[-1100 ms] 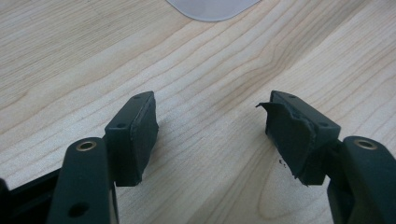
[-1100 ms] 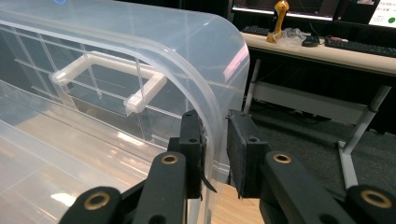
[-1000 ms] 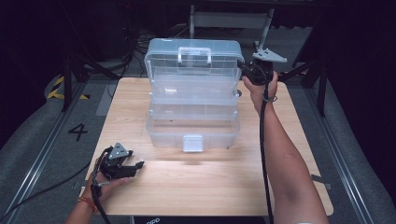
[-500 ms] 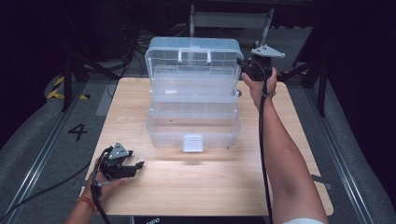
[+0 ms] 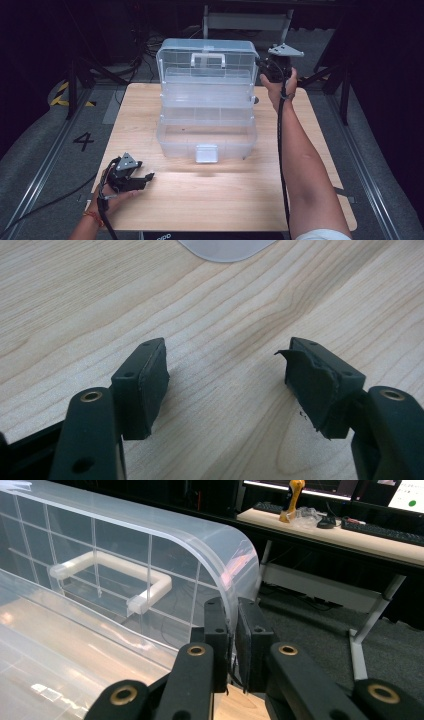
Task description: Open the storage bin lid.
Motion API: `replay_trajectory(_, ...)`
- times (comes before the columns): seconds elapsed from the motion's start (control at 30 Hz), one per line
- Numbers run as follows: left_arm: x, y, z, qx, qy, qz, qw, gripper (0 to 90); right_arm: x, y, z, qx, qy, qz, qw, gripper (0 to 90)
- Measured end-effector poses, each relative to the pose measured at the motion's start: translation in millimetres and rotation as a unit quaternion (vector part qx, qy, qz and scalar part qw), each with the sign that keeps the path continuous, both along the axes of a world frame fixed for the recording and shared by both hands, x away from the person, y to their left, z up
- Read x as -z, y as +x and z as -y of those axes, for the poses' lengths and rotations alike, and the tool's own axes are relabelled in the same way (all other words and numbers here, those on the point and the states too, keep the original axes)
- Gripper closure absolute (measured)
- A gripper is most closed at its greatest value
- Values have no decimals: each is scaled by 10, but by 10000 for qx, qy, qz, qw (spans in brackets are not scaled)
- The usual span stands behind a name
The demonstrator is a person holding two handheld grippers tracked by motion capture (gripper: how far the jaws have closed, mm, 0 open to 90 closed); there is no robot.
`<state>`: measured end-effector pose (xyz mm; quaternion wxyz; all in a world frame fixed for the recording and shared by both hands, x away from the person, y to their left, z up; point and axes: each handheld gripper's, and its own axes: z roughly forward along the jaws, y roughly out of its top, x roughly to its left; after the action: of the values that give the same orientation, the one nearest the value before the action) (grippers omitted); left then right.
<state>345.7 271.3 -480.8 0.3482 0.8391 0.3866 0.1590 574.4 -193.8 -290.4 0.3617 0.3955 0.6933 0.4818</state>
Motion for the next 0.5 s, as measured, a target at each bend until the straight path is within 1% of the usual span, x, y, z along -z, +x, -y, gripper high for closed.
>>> replay_trajectory(0.13, 1, 0, 0, 1, 0, 2, 10000, 341, 15, 28, 3, 18, 31, 19, 10000, 851)
replay_trajectory(0.5, -4, 4, -5, 23, 35, 17, 10000, 336, 2, 109, -7, 45, 42, -76, 10000, 851)
